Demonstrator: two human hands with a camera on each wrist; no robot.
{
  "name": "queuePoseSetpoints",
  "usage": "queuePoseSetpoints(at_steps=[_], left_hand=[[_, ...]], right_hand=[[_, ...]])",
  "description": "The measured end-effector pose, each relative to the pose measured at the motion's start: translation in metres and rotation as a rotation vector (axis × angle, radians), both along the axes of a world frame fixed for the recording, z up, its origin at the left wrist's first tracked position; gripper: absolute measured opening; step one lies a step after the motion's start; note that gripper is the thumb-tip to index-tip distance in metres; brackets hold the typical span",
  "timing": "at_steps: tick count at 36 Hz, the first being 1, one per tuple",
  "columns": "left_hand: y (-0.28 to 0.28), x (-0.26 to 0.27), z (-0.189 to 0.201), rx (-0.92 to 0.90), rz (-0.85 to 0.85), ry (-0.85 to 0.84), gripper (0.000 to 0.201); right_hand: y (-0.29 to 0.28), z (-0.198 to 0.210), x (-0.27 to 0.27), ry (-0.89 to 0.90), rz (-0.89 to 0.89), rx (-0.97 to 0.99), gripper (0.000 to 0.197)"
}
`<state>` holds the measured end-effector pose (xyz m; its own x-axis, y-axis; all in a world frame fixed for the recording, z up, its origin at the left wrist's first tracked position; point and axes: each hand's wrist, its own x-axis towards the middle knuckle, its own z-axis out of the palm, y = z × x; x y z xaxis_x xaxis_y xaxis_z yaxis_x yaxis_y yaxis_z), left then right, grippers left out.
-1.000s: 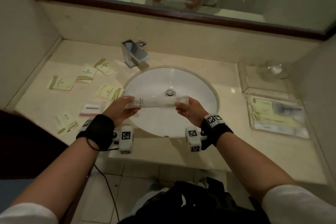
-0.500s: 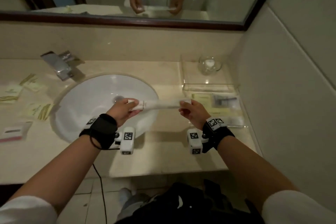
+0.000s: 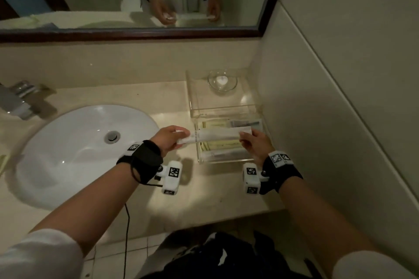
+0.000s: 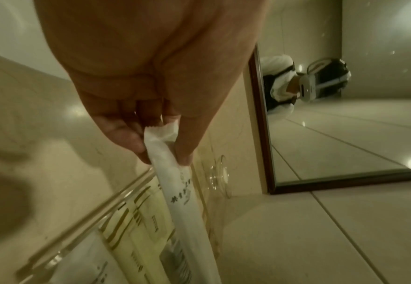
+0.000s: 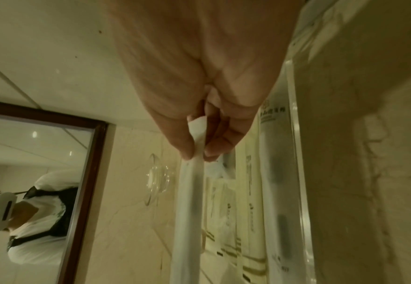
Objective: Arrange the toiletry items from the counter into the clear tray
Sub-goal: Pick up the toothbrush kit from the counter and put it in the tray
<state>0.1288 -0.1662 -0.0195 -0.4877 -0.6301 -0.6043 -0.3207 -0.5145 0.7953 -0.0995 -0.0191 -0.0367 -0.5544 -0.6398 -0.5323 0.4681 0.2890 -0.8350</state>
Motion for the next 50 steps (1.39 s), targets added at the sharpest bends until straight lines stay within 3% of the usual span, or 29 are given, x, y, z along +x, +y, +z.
queuePoseSetpoints(at_steps=[3, 10, 13, 23, 32, 36, 45, 50], left_hand=[[0.000, -0.011, -0.004, -0.027, -0.071, -0.034, 0.002], [0.000, -0.029, -0.002, -0.164, -0.259, -0.126, 0.014], [0.000, -0.035, -0.003, -0.235, -0.330, -0.153, 0.010], [0.006, -0.048, -0.015, -0.495, -0.565, -0.289, 0.021], [0.008, -0.049, -0.023, -0.553, -0.607, -0.345, 0.008], [0.010, -0.052, -0.021, -0.628, -0.671, -0.418, 0.021], [0.013, -0.056, -0.019, -0.682, -0.773, -0.475, 0.022], [0.012, -0.058, -0.018, -0.712, -0.844, -0.498, 0.023]], right_hand=[[0.008, -0.003, -0.004, 0.072, -0.063, 0.052, 0.012], [0.024, -0.010, -0.017, 0.279, -0.106, 0.217, 0.027], [0.029, -0.014, -0.020, 0.353, -0.109, 0.259, 0.037], [0.044, -0.011, -0.013, 0.682, 0.033, 0.494, 0.040], [0.051, -0.018, -0.014, 0.831, 0.084, 0.475, 0.038], [0.051, -0.019, -0.015, 0.873, 0.101, 0.484, 0.037], [0.057, -0.020, -0.015, 0.899, 0.190, 0.510, 0.034], [0.056, -0.020, -0.015, 1.012, 0.273, 0.562, 0.034]])
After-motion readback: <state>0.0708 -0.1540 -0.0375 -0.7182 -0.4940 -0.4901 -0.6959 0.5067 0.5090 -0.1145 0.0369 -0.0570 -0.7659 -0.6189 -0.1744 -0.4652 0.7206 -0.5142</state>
